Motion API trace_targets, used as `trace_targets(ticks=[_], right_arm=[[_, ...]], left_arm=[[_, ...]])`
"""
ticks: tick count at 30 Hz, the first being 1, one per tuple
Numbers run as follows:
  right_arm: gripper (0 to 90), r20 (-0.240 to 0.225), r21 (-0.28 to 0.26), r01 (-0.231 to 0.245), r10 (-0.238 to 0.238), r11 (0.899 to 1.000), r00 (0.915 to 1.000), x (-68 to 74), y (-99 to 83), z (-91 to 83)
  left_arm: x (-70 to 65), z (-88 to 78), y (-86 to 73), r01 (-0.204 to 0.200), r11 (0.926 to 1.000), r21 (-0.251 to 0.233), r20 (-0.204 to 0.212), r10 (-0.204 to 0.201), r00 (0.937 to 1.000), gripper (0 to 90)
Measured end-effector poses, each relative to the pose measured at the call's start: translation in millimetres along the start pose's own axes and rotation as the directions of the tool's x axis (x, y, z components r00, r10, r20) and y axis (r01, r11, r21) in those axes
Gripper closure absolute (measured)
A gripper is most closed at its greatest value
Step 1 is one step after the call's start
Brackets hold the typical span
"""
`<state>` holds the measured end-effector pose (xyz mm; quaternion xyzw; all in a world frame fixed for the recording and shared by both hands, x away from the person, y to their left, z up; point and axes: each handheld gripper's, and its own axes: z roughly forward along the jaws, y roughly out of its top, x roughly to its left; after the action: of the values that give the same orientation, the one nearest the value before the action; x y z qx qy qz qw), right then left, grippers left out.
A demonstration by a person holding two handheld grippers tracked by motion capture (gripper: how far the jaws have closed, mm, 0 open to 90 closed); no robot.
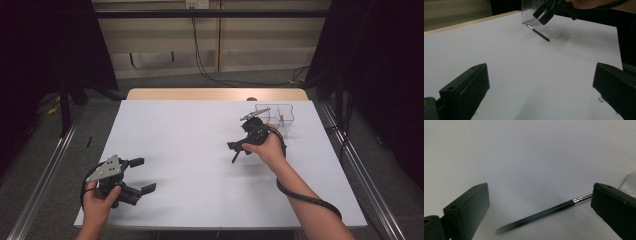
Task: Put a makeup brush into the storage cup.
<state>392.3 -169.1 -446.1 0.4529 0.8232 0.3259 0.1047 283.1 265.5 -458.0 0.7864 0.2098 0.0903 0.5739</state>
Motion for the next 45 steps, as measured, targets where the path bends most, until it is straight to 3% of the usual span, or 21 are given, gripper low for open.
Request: trace_targets(ticks=[7, 14, 24, 30, 37, 42, 45], right_arm=[[6.6, 0.02, 0.038, -0.054, 0.053, 0.998, 0.9984, -4.4, 2.8, 1.4], [14.9, 0.073, 0.08, -0.129, 0.123, 0.988, 0.9897, -5.4, 2.8, 5.6], [25.8, 0.124, 0.119, -0.122, 0.107, 0.985, 0.9865, -3.9, 2.0, 15.8], [30.8, 0.17, 0.167, -0.134, 0.105, 0.977, 0.9798, -3.0, 1.4, 22.2], [38.8, 0.177, 0.172, -0.145, 0.114, 0.974, 0.9776, -6.4, 0.0, 27.0], [48.5, 0.191, 0.188, -0.109, 0.073, 0.976, 0.9789, -7.1, -0.5, 25.4], [67.3, 0.181, 0.223, -0.105, 0.065, 0.969, 0.9813, -7.7, 1.0, 21.7]], left_arm=[[0.2, 0.3, -0.3, 0.001, 1.0, -0.002, 0.002, -0.001, 1.0, 0.6], [-0.1, 1.3, -0.4, 0.006, 1.0, -0.001, 0.005, -0.006, 1.0, 0.6], [0.1, 1.2, -0.7, 0.007, 1.0, -0.003, 0.006, -0.007, 1.0, 0.6], [0.3, 1.2, -0.6, 0.007, 1.0, -0.003, 0.005, -0.007, 1.0, 0.6], [0.9, 0.7, -0.5, 0.008, 1.0, -0.004, 0.008, -0.008, 0.9999, 0.6], [0.3, 1.8, -0.2, 0.006, 1.0, 0.0, 0.01, -0.006, 0.9999, 0.6], [0.7, 1.3, 0.0, 0.003, 1.0, 0.001, 0.007, -0.003, 1.0, 0.6]])
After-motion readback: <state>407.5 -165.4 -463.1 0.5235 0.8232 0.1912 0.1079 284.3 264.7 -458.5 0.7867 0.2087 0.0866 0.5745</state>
